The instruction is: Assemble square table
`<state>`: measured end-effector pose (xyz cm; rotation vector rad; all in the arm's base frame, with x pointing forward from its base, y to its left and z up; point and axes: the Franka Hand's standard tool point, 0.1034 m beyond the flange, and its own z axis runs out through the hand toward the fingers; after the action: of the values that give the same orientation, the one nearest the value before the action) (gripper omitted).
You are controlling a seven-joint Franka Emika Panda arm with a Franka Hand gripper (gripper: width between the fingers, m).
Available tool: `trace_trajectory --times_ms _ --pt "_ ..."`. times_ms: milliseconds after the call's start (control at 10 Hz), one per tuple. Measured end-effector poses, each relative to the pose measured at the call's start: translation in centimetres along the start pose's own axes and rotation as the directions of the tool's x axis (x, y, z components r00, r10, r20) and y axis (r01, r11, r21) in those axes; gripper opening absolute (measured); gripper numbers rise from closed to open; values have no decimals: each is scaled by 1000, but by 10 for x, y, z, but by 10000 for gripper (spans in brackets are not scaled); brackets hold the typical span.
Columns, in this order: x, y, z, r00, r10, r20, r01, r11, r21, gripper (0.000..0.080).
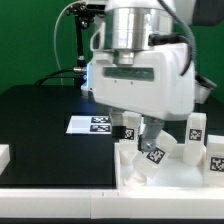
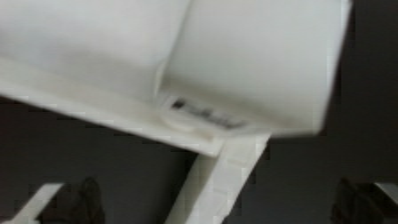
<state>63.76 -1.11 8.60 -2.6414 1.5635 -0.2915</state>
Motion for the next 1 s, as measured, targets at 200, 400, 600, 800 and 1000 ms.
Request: trace_trajectory --times_ms 200,400,600,800,1000 --pt "0 0 0 1000 -18 1 18 1000 0 648" --pt "2 -4 -4 997 -72 -15 73 997 31 648" --pt "1 -11 -7 981 -192 -25 193 980 49 648" --pt "-13 -23 -7 936 -351 -35 351 936 -2 648" --pt "-24 -25 -4 791 -609 -54 604 792 -88 648"
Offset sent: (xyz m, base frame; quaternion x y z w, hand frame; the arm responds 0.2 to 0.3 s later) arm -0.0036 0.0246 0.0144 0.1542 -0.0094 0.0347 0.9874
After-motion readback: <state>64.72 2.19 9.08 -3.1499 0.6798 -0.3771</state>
